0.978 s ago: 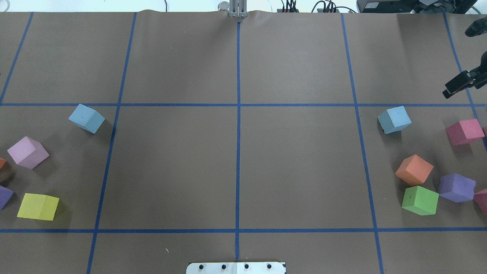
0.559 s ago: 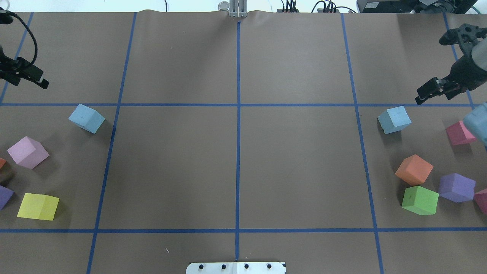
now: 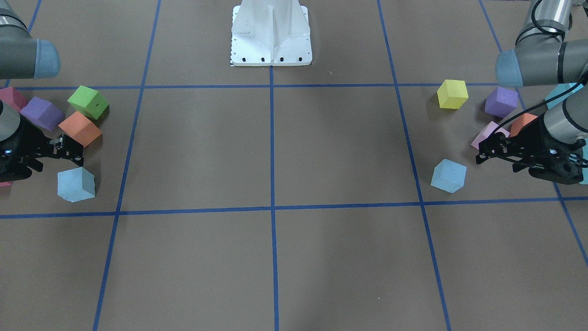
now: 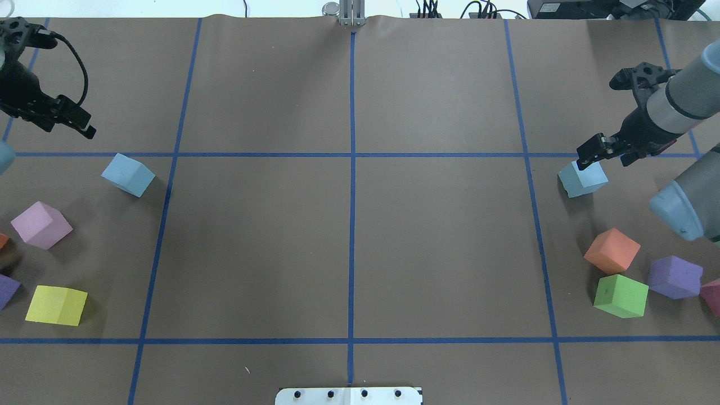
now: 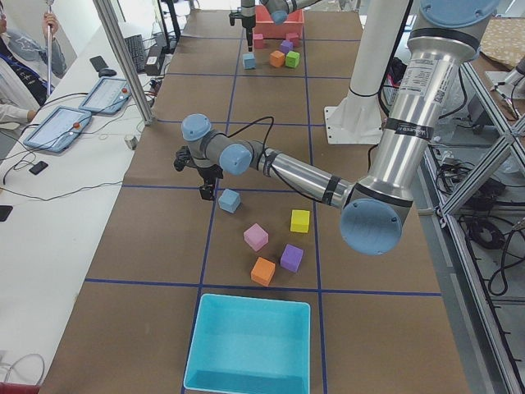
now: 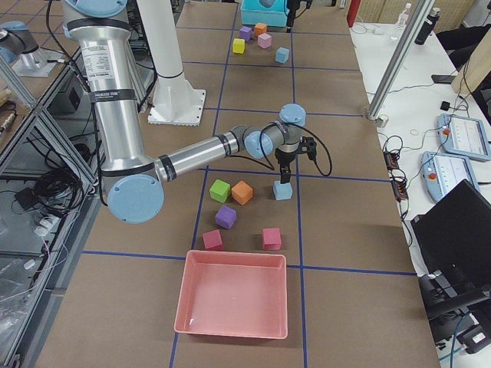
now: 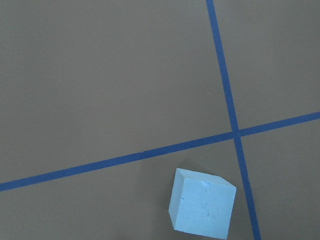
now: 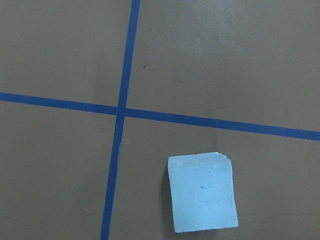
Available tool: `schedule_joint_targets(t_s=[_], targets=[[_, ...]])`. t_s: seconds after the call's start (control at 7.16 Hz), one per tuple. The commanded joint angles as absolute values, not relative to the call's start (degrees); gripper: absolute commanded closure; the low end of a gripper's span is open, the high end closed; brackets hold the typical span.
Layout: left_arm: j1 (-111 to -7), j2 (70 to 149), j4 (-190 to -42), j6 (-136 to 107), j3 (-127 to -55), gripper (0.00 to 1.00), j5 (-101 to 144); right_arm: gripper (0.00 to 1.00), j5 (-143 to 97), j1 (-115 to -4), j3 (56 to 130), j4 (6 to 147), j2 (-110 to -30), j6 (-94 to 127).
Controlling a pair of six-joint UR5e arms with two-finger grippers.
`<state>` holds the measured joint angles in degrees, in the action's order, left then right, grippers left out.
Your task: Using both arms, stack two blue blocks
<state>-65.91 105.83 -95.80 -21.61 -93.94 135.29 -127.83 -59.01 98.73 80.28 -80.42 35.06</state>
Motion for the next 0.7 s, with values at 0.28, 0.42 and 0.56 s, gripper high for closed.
schedule_joint_targets(t_s=[0.28, 0.42, 0.56], targets=[[-65.39, 105.82, -98.00, -21.97, -92.20, 0.03, 135.09, 0.01, -124.04, -56.35, 92.82, 76.64, -77.35, 34.80], [-65.39, 105.82, -98.00, -21.97, -91.94, 0.03, 135.09, 0.01, -123.84, -55.99, 92.20, 76.64, -76.82, 34.28], [-65.39, 105.82, -98.00, -21.97, -91.85, 0.03, 135.09, 0.01, -123.84, -56.07, 91.94, 76.73, -76.90, 32.28]])
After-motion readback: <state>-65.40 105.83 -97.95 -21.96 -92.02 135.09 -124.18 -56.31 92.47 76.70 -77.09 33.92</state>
